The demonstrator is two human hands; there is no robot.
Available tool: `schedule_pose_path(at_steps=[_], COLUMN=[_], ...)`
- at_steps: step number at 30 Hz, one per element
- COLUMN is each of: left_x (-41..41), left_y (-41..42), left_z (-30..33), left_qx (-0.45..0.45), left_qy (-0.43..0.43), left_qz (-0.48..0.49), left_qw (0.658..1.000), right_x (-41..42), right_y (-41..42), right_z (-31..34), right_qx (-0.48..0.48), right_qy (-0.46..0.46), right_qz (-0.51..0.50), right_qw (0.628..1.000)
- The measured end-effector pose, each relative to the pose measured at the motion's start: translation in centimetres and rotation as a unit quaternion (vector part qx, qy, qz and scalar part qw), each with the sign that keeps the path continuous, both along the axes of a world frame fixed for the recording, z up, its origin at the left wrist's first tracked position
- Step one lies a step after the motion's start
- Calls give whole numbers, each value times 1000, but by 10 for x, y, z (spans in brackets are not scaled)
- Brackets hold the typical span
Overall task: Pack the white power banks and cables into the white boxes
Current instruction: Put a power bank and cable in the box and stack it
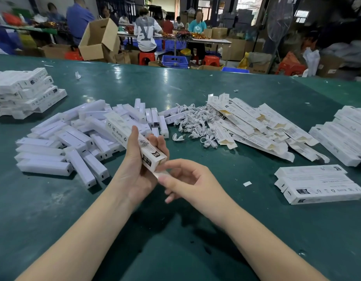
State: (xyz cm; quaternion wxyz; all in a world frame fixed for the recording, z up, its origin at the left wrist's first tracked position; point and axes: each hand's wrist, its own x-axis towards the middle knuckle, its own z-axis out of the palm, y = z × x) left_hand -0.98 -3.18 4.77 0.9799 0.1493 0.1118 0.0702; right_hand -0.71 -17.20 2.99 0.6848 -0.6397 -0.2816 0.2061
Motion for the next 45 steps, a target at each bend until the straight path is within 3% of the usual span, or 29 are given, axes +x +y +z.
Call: schedule_pose_path(at_steps=[7, 12, 18, 25, 42, 45], left_x=[-3, -6, -7, -7, -12, -12], left_y=[-3, -7, -7, -3, 7, 7], left_z=[2, 1, -3, -9, -11, -11], left_qx=[30, 74, 31, 17, 14, -8], left_qy=[-2, -7, -42, -51, -72, -84], left_qz=[-25, -60, -68, -99, -159, -178], left_qw=[999, 995, 996, 994, 985, 980], right_x=[-1, -2, 2, 4, 2, 1], right_y=[-3, 1, 3, 0, 1, 2], right_z=[6, 2, -1, 0, -4, -8], right_qx=[78, 92, 113, 117, 98, 61], right_qy=[24, 44, 111, 124, 29, -9], right_qz=[41, -32, -38, 5, 8, -28], right_qw=[996, 994, 987, 985, 995, 998])
